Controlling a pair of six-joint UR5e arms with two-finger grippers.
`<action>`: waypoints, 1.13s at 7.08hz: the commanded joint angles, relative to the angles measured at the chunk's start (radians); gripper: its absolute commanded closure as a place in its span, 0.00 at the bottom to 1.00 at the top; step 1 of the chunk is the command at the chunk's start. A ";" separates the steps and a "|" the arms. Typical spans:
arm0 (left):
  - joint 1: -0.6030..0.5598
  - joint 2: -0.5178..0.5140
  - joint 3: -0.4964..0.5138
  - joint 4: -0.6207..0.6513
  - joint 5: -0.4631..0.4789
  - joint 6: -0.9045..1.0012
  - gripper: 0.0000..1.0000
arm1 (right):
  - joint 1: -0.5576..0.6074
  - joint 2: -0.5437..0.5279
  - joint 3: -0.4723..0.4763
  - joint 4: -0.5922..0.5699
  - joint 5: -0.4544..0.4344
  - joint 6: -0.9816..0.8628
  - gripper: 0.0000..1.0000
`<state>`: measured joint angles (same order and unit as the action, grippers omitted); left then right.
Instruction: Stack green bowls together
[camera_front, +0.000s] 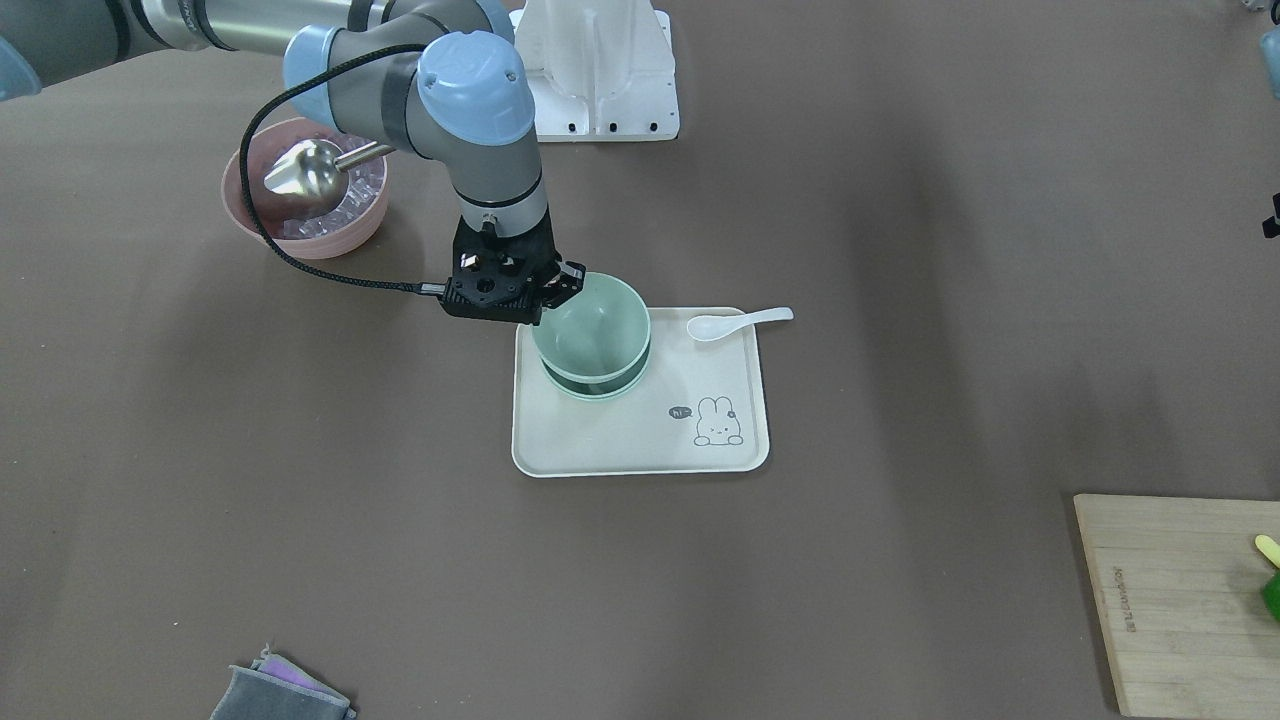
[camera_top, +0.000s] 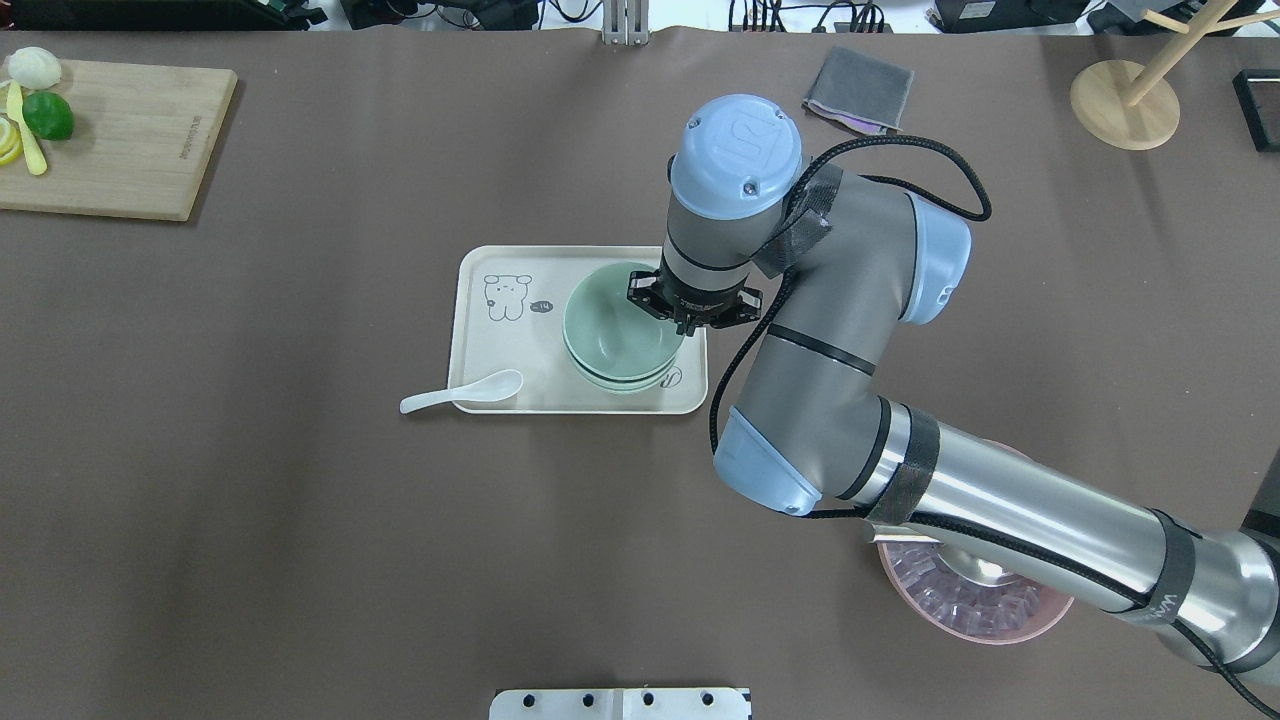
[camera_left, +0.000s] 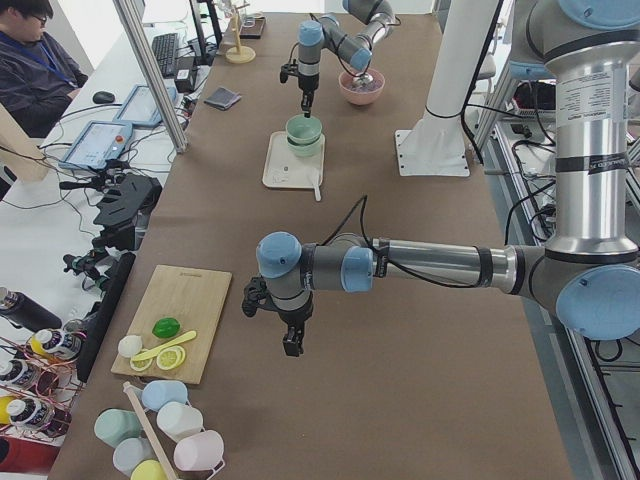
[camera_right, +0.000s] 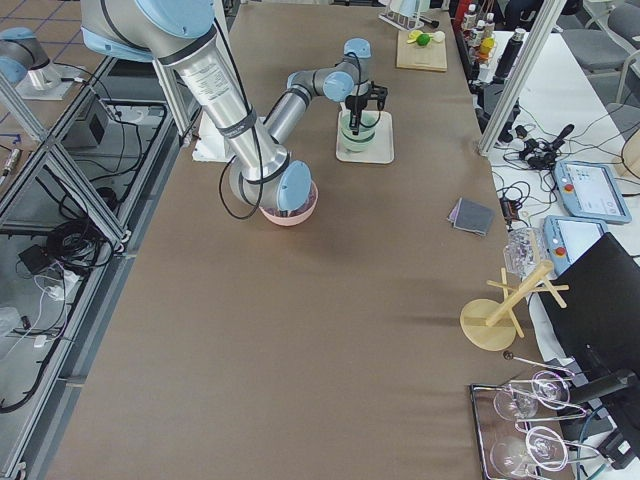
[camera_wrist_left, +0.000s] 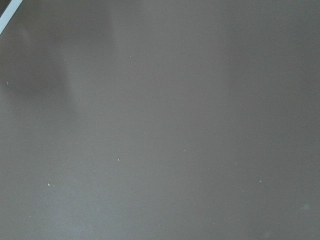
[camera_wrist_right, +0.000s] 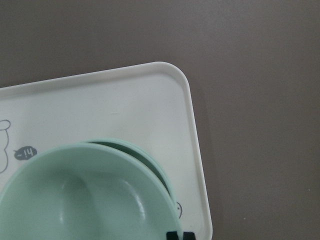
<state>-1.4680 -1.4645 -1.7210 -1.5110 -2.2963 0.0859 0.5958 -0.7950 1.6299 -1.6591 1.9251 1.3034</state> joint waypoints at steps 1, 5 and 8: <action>0.000 0.001 0.001 0.000 0.000 0.000 0.02 | -0.008 -0.001 -0.001 0.004 0.000 -0.003 1.00; 0.002 0.000 0.004 0.000 0.000 0.000 0.02 | -0.011 -0.024 -0.001 0.037 -0.008 -0.094 0.01; 0.002 0.000 0.004 0.000 0.000 0.000 0.02 | -0.010 -0.013 0.011 0.038 -0.008 -0.095 0.00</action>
<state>-1.4665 -1.4649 -1.7165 -1.5110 -2.2964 0.0859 0.5853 -0.8130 1.6340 -1.6222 1.9186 1.2096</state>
